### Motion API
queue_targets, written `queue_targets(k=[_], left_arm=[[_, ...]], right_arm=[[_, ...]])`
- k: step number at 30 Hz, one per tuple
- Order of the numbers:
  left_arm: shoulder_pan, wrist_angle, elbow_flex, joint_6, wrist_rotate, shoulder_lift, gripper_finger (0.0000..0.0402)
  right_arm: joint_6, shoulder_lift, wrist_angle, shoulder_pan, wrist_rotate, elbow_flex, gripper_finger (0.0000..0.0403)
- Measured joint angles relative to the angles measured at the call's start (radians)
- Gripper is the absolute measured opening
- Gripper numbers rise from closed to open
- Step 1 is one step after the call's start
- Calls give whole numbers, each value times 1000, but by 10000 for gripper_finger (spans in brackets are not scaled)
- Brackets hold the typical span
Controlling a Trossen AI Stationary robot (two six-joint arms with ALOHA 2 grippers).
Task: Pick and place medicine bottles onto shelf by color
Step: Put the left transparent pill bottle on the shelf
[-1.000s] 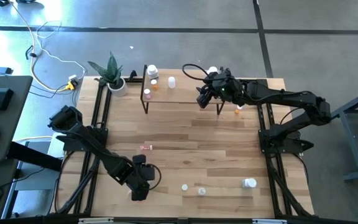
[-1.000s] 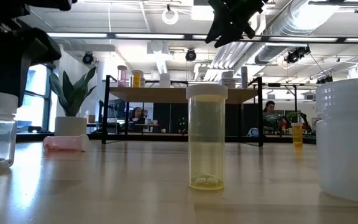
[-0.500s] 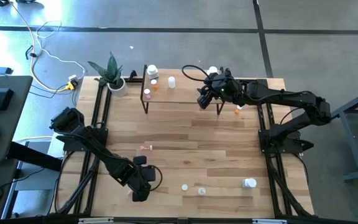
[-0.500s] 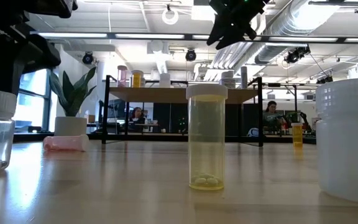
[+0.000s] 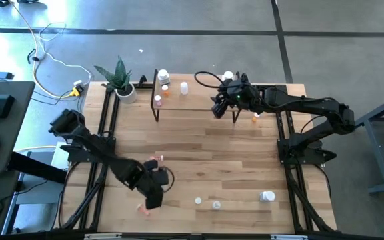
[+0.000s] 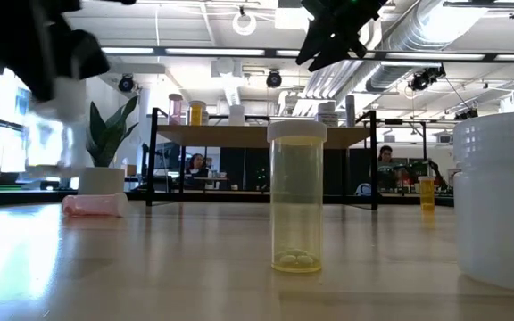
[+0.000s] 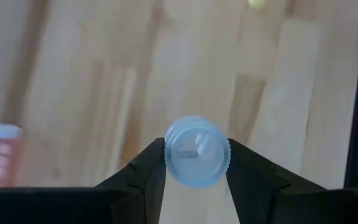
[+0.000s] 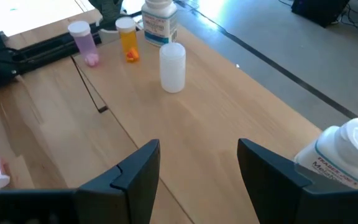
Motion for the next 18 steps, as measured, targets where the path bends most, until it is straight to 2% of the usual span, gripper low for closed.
queue_targets(k=[7, 18], left_arm=[[140, -53, 0, 74, -19, -120, 140], [461, -124, 27, 387, -29, -307, 142]], right_arm=[[0, 0, -41, 0, -3, 0, 207], [7, 0, -47, 0, -3, 0, 207]])
